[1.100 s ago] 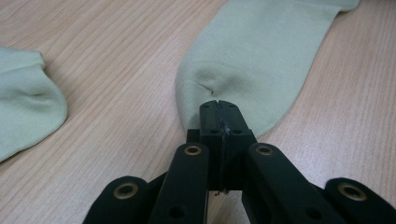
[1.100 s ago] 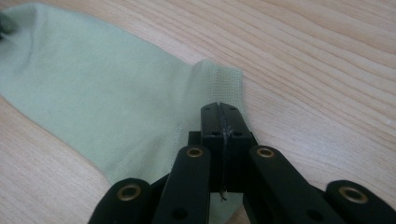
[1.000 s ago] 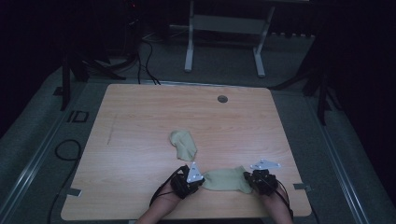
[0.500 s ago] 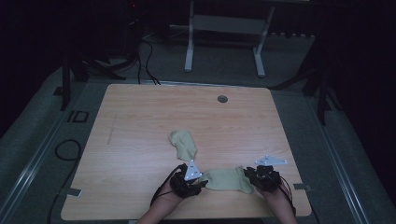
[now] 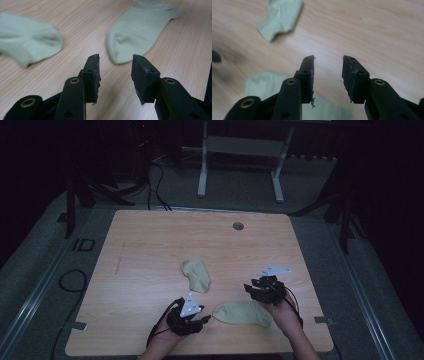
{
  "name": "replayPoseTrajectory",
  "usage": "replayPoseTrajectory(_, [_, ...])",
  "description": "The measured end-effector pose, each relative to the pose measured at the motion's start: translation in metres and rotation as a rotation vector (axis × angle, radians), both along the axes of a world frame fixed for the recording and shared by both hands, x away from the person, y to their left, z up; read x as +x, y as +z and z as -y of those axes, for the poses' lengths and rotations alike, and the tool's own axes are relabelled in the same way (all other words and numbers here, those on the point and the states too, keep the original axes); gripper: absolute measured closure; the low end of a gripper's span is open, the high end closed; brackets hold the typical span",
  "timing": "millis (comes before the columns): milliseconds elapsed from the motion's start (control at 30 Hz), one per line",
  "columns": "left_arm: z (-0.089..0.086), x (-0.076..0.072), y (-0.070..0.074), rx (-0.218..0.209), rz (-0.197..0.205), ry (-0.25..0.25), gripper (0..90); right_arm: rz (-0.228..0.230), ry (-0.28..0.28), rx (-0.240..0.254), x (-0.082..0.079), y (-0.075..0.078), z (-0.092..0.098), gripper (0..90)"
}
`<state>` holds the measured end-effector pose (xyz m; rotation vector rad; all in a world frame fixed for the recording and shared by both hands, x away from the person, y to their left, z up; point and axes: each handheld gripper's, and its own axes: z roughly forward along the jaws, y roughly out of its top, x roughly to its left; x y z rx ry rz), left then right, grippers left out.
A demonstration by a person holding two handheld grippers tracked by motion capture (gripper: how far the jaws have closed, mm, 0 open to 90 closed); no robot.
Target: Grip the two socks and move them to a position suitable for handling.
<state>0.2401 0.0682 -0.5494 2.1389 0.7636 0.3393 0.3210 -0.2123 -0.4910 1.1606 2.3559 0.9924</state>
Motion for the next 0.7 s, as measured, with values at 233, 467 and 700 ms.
replayPoseTrajectory(233, [-0.017, -0.003, -0.003, -0.010, -0.006, 0.034, 58.0, 0.003, 0.045, -0.022, 0.017, 0.005, -0.037, 60.1])
replayPoseTrajectory(467, [-0.038, -0.007, -0.007, -0.031, -0.026, 0.072, 57.9, -0.056, 0.106, -0.038, 0.042, -0.003, -0.092, 54.0])
replayPoseTrajectory(700, [-0.043, -0.007, -0.009, -0.039, -0.027, 0.088, 57.9, -0.096, 0.125, -0.072, 0.065, -0.014, -0.142, 50.0])
